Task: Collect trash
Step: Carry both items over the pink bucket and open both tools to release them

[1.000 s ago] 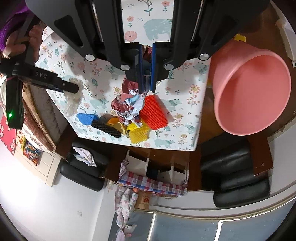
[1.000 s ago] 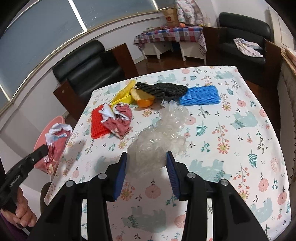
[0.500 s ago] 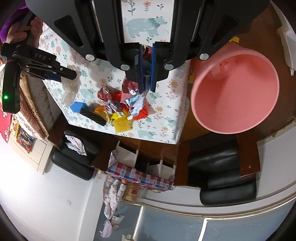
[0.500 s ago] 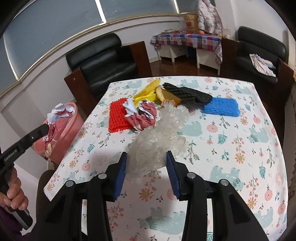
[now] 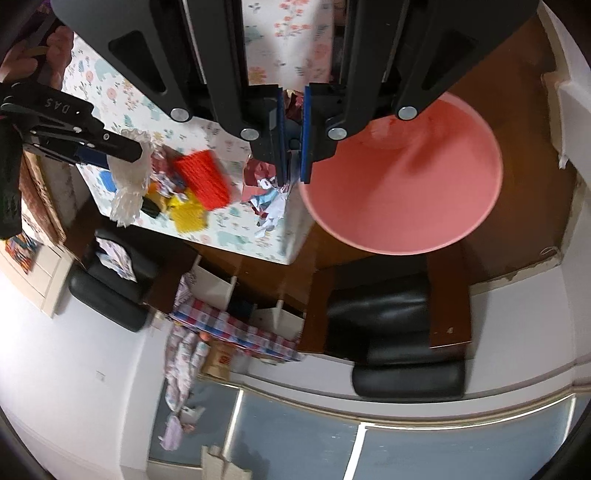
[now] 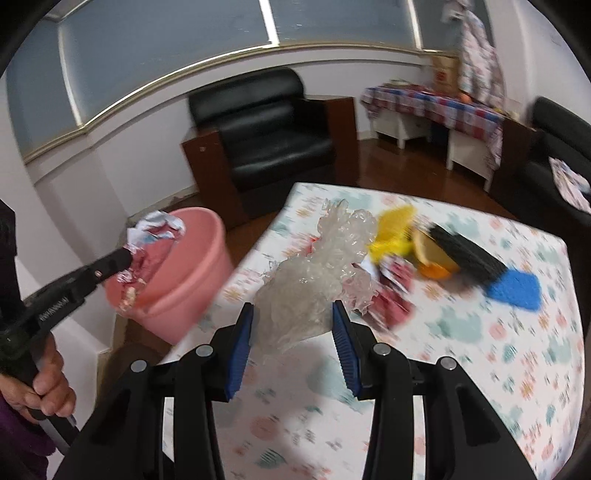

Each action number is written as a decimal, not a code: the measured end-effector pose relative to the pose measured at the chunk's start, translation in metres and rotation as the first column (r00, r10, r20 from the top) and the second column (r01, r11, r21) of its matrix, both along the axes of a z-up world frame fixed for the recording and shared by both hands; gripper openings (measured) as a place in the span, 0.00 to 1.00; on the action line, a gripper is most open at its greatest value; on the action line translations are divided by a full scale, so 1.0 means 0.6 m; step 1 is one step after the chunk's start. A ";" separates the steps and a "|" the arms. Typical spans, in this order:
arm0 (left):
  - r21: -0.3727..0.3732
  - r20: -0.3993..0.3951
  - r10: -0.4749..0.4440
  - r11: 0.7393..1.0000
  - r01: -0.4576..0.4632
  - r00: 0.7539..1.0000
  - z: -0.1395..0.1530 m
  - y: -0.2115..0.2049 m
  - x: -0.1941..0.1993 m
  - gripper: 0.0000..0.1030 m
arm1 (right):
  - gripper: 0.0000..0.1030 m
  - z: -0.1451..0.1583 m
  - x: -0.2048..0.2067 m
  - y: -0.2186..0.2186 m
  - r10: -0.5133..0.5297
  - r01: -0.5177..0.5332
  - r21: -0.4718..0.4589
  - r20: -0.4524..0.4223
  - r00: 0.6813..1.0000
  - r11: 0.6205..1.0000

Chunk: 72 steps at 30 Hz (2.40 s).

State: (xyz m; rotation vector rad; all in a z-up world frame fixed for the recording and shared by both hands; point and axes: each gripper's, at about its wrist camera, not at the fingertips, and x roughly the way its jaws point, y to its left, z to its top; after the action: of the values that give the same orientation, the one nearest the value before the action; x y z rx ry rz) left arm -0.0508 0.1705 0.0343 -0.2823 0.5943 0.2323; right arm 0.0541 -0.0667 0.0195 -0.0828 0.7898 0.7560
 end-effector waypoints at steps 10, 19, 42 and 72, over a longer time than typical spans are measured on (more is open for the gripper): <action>0.025 -0.003 0.104 0.994 -0.103 0.995 -0.006 0.058 -0.029 0.06 | 0.41 0.029 -0.010 0.131 0.161 -0.160 -0.004 0.029 0.987 0.987; 0.012 -0.021 0.173 0.985 -0.173 0.985 -0.018 0.107 -0.039 0.06 | 0.41 0.023 -0.024 0.248 0.275 -0.275 -0.017 0.014 0.961 0.961; 0.008 -0.089 0.220 0.975 -0.220 0.971 -0.055 0.177 -0.003 0.06 | 0.42 -0.061 -0.007 0.378 0.350 -0.356 -0.106 -0.074 0.934 0.928; -0.029 -0.090 0.243 0.969 -0.247 0.966 -0.041 0.192 -0.001 0.23 | 0.61 -0.046 -0.005 0.354 0.346 -0.350 -0.040 -0.075 0.935 0.936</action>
State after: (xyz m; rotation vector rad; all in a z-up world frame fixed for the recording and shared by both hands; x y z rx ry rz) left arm -0.0513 0.2856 0.0098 -0.3872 0.6500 0.4738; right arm 0.0513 0.1456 -0.0081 -0.2516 0.8708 1.0784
